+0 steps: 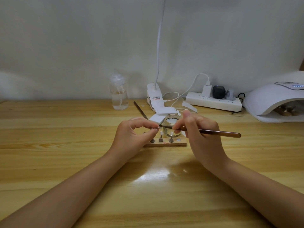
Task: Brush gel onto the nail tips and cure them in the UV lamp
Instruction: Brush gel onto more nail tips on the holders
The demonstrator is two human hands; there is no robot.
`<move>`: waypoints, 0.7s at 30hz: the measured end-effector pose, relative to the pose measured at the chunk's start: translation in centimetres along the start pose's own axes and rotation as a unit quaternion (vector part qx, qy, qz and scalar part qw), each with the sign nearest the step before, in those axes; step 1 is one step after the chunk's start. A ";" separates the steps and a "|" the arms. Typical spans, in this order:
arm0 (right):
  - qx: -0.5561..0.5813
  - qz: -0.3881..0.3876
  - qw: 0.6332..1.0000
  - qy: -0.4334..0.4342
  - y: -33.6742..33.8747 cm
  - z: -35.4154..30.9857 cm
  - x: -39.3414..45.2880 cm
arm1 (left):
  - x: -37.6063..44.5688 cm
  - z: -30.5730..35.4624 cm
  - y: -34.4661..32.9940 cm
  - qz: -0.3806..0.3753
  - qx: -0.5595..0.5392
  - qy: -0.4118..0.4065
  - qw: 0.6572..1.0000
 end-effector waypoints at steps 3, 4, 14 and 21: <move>0.023 -0.003 1.000 -0.014 0.1 -0.1 -0.1 | -0.1 0.2 -0.1 -0.004 -0.013 -0.002 1.000; 0.031 -0.005 0.999 -0.024 0.1 -0.1 -0.1 | -0.2 0.3 -0.1 -0.005 -0.013 -0.003 1.000; 0.028 0.003 0.999 -0.031 0.1 -0.1 0.0 | -0.1 0.5 -0.1 -0.002 -0.019 -0.001 1.000; 0.066 0.028 0.995 -0.063 0.1 0.0 0.0 | -0.2 0.5 -0.1 0.002 -0.020 -0.001 1.000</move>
Point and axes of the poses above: each hand's wrist, its own x-axis towards the middle knuckle, its own y-axis out of the back of the hand, z = x × y, the point moved 2 cm from there along x, towards the middle knuckle, and after that the axes turned 2 degrees about -x, right-handed, at the moved point
